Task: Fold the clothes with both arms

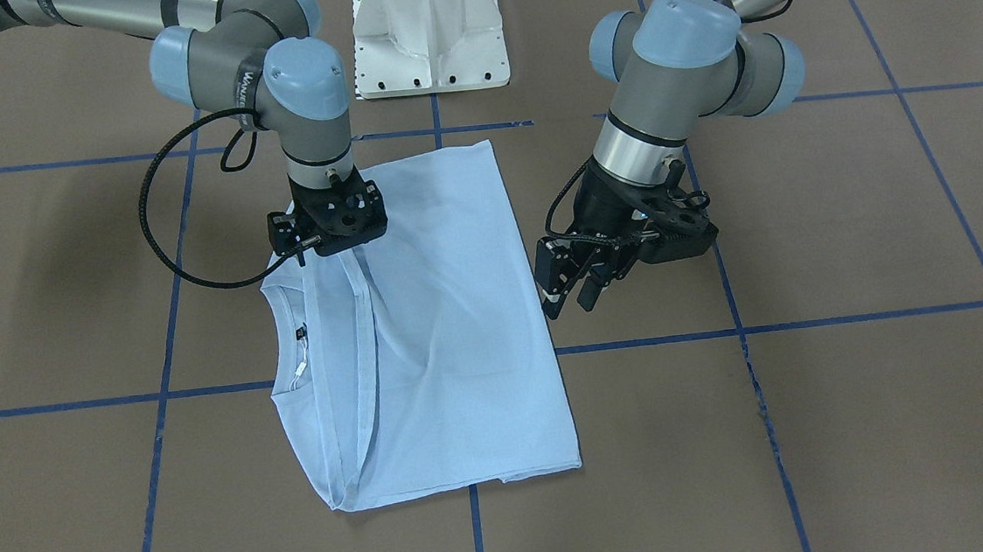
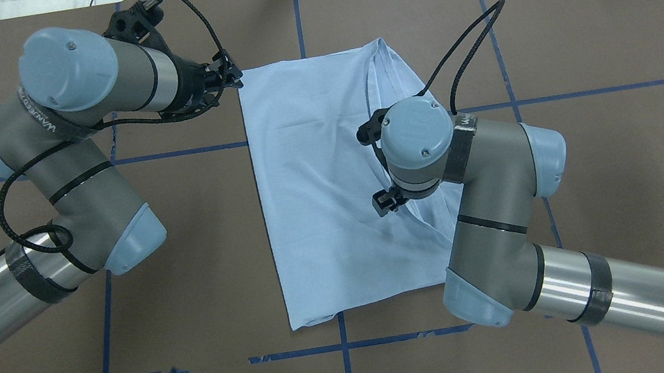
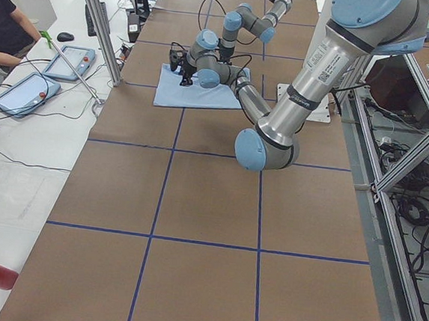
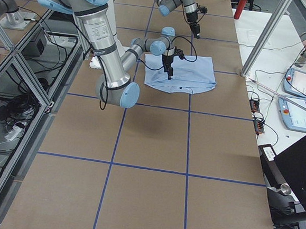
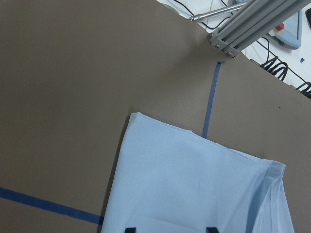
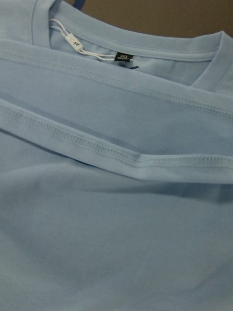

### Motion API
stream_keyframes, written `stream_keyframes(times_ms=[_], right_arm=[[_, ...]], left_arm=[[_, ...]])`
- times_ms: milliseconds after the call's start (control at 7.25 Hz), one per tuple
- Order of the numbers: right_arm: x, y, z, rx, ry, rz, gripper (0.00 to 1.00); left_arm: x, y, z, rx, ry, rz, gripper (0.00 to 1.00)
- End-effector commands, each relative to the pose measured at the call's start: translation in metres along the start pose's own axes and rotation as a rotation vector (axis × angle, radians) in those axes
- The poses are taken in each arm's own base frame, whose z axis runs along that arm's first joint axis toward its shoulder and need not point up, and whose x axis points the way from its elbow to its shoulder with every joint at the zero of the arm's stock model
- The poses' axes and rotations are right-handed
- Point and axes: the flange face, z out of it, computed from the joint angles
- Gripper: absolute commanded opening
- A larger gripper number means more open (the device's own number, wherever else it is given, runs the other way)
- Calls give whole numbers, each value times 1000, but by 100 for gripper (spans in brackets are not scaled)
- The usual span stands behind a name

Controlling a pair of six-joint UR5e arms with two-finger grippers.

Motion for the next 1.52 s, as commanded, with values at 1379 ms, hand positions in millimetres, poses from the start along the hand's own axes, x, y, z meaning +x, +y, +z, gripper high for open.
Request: stream_keyframes(times_ms=[1379], right_arm=[[31,76,-18,25,-64,542,100]], left_arm=[[8,4,-18,1,32,6,57]])
